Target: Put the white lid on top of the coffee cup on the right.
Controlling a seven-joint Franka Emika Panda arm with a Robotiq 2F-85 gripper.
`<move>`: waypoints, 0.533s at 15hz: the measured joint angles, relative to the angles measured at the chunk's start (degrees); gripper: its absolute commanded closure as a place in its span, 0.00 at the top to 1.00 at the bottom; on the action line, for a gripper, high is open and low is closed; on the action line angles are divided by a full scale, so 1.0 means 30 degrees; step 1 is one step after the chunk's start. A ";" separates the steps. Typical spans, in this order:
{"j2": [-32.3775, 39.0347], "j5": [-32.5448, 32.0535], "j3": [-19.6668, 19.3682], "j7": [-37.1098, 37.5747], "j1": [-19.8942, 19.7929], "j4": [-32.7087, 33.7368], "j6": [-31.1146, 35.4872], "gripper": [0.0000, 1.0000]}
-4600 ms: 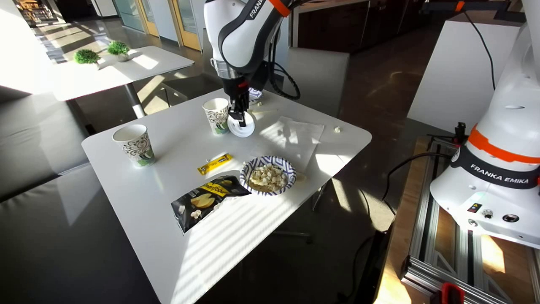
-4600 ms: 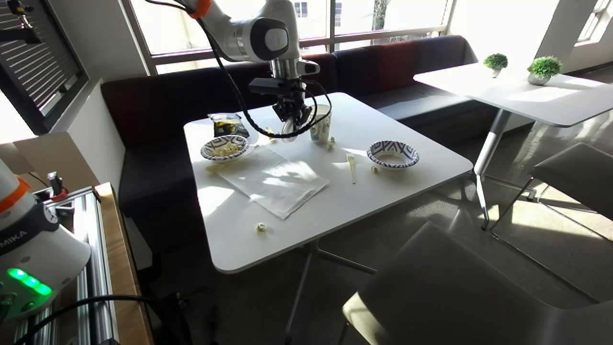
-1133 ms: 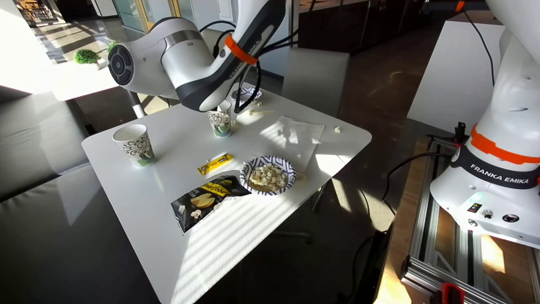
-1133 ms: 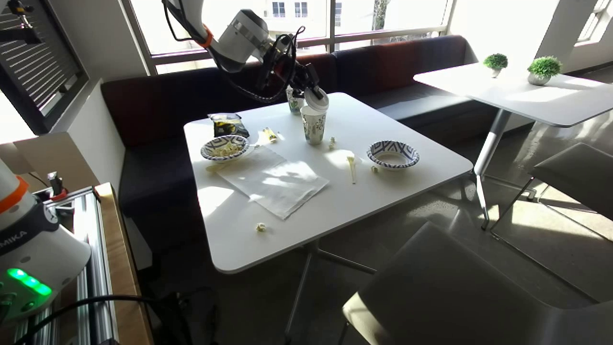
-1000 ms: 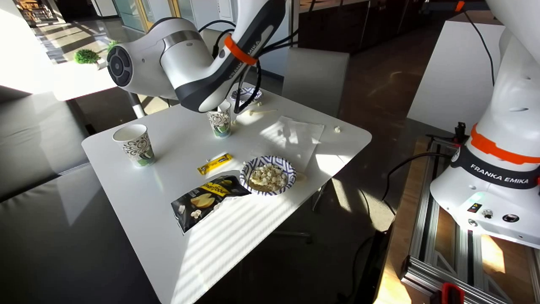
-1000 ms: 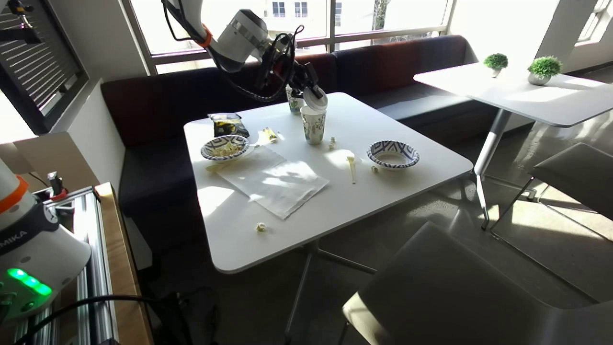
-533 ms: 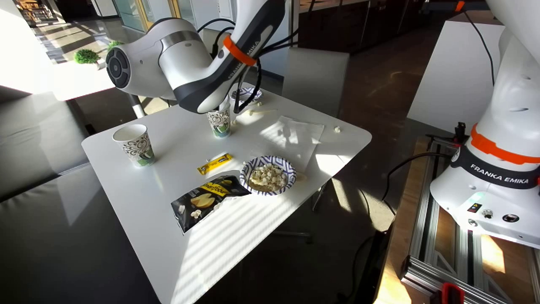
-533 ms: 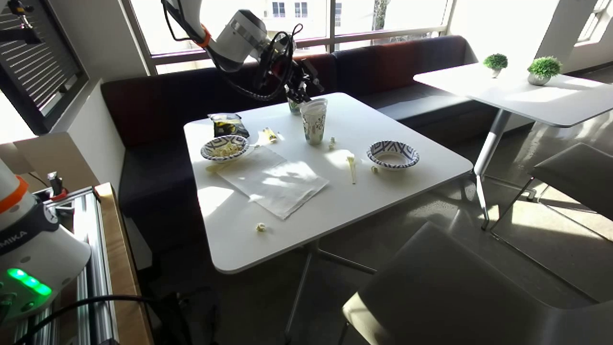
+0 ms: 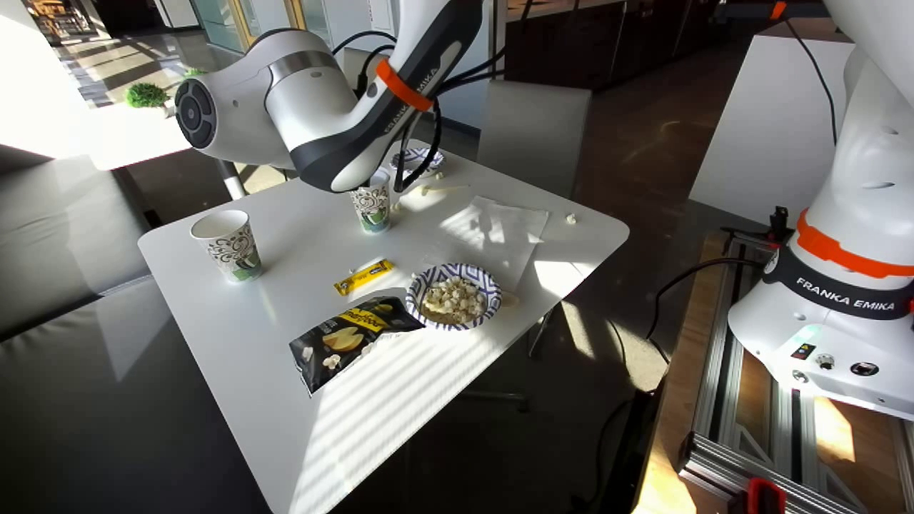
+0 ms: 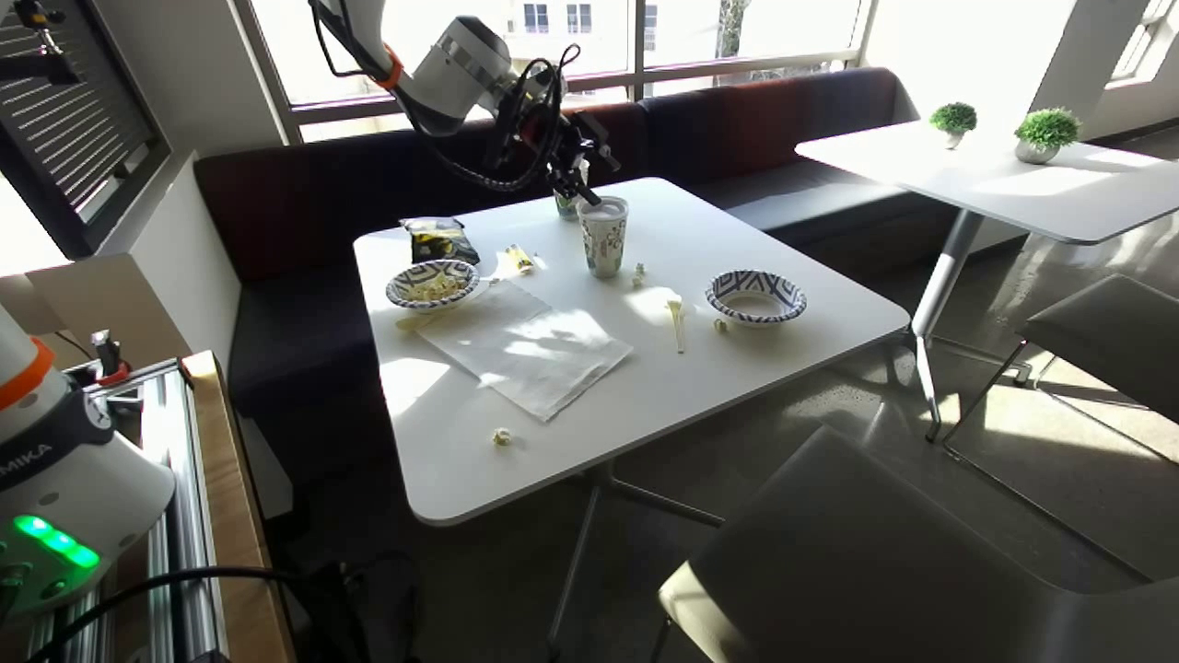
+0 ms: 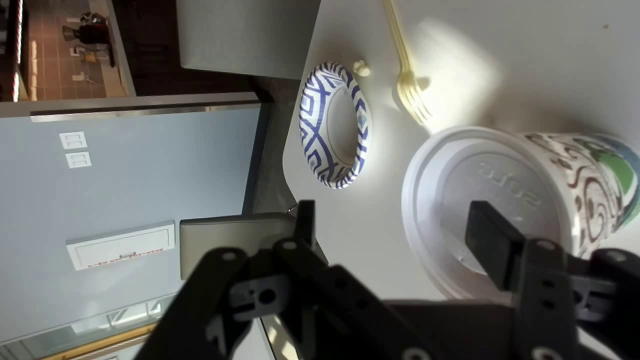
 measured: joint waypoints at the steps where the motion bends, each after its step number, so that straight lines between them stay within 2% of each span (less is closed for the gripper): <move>1: -0.0069 0.0071 0.0015 0.0000 0.0005 -0.0006 0.0000 0.83; 3: -0.0317 0.0303 0.0039 0.0014 0.0005 -0.0061 -0.0001 0.89; 4: -0.0497 0.0530 0.0048 0.0036 -0.0005 -0.0108 -0.0001 0.97; 8: -0.1712 0.2324 0.0397 0.0048 -0.0396 -0.0770 0.0548 1.00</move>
